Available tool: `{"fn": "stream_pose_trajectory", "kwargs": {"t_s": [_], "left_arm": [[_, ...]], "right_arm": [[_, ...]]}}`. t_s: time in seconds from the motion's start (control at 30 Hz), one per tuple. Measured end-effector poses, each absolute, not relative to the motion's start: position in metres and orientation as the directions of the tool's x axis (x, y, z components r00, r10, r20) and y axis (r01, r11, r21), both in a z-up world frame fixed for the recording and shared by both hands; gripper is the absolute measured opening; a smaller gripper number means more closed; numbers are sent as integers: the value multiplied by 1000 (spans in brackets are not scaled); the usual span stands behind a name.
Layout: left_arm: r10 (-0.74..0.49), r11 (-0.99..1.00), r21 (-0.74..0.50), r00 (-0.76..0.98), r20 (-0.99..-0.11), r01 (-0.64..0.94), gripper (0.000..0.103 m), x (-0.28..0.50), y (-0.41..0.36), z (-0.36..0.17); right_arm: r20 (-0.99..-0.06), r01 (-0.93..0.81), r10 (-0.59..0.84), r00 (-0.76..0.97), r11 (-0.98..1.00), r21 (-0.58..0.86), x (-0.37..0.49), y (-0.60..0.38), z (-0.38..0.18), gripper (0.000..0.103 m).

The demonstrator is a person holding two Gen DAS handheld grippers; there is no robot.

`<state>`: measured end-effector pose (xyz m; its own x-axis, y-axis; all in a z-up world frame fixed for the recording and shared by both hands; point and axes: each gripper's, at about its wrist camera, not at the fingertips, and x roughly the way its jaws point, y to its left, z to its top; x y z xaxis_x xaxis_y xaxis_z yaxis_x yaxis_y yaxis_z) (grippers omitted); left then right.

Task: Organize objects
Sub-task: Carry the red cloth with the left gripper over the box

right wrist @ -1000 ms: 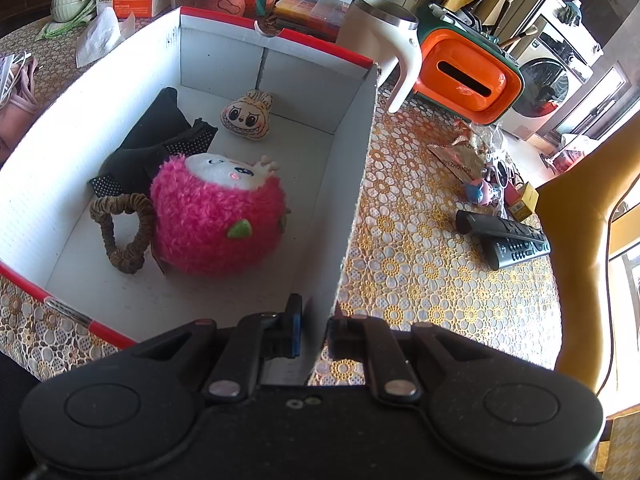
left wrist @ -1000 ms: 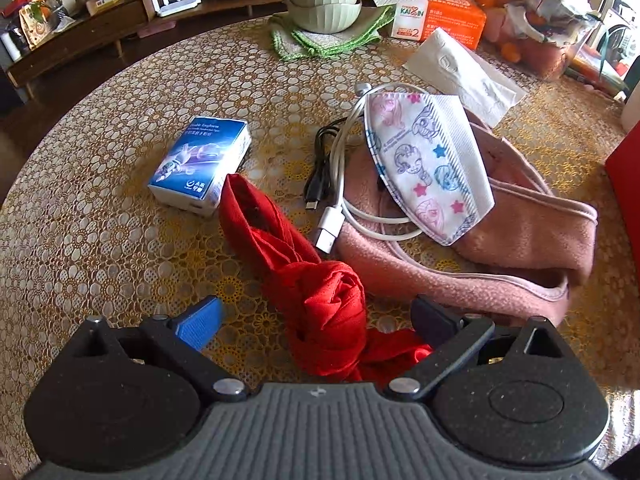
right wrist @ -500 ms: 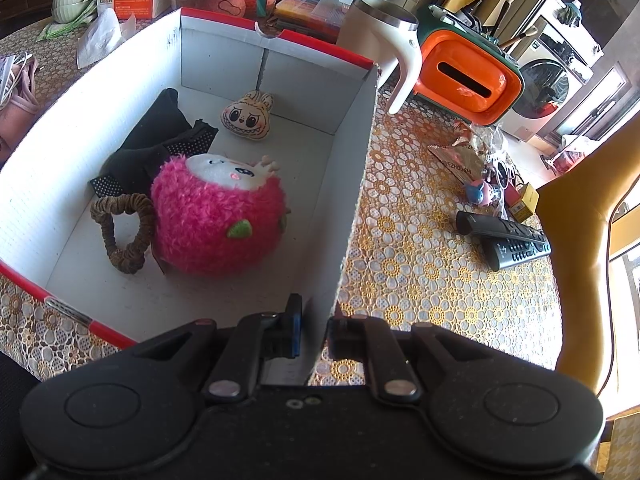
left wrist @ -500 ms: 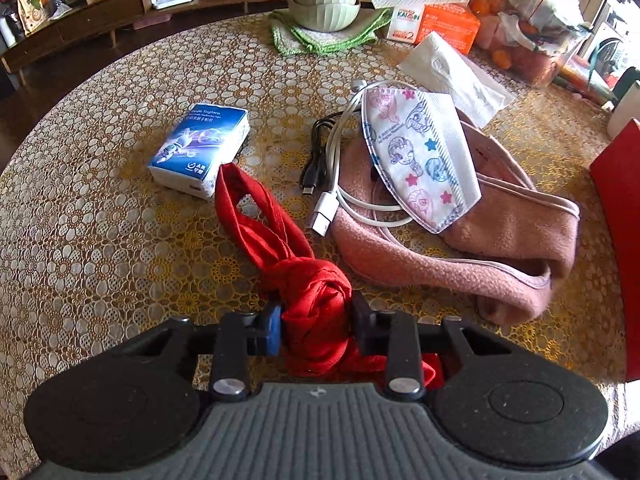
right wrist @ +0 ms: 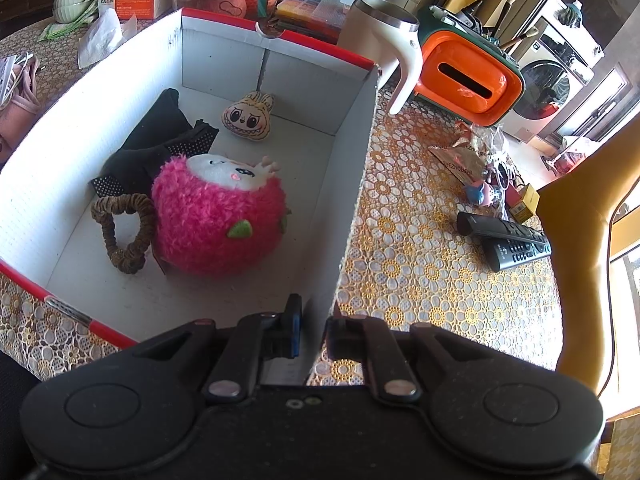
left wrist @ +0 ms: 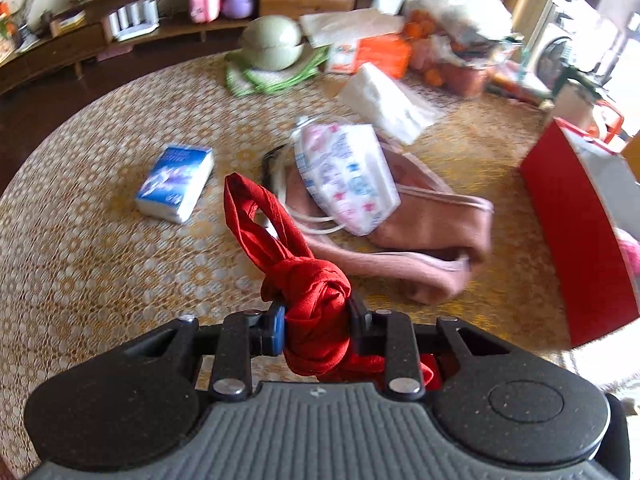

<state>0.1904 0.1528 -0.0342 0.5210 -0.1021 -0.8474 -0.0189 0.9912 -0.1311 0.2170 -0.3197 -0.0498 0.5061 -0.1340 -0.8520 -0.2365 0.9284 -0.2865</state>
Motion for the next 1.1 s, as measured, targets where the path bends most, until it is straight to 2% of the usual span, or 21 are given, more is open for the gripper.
{"fn": "stream_pose_trajectory", "kwargs": {"t_s": [0.4, 1.1], "left_arm": [[-241, 968, -157, 549, -800, 196, 28, 191, 86, 5], [-427, 802, -61, 499, -754, 594, 28, 221, -99, 53]], "right_arm": [[-851, -237, -129, 509, 929, -283, 218, -319, -49, 10], [-849, -238, -116, 516, 932, -272, 217, -321, -50, 10]]}}
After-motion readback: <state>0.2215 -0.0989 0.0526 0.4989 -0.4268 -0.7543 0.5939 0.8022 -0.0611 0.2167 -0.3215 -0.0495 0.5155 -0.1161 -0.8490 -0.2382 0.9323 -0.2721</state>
